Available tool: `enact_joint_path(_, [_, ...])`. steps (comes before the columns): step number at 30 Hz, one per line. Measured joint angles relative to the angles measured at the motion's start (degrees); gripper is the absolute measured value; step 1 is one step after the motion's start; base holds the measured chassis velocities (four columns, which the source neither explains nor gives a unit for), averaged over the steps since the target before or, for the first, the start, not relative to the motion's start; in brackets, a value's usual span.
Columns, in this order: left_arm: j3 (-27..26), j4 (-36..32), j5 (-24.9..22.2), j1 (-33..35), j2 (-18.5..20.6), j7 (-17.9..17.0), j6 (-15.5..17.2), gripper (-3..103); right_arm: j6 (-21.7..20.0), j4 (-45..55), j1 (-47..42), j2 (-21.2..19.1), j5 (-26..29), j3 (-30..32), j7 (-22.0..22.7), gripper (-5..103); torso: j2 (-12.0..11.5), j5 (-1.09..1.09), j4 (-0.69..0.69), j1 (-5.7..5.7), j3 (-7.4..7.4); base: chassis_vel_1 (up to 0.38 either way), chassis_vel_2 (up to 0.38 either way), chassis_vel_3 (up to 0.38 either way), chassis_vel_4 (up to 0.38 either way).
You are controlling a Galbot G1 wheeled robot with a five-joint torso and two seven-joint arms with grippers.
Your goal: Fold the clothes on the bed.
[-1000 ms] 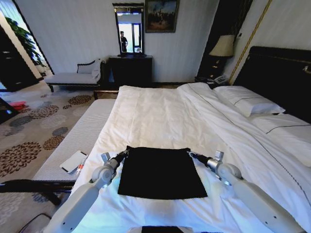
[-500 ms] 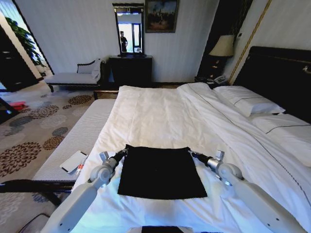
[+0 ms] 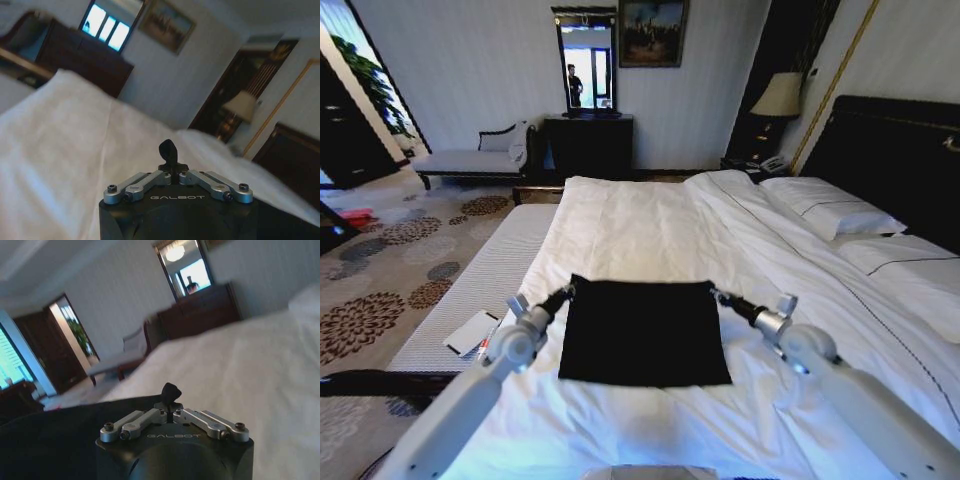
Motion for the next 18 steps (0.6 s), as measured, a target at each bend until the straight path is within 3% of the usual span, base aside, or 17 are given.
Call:
enact_joint_path(7, [-6.6,-6.5,-3.6,1.5,3.8,-0.8,-0.1,2,0.0,6.3,-2.0,-2.0,3.0,6.8,1.6,1,0.0,0.0,-0.01,0.0,0.0,0.0,0.0,0.0,0.0])
enact_joint_path(18, [-11.1,-12.2,-5.8,3.8,5.5,-2.5,-0.2,2,-0.5,13.3,-5.6,-3.5,6.2,13.4,4.1,1,0.0,0.0,-0.01,0.0,0.0,0.0,0.0,0.0,0.0])
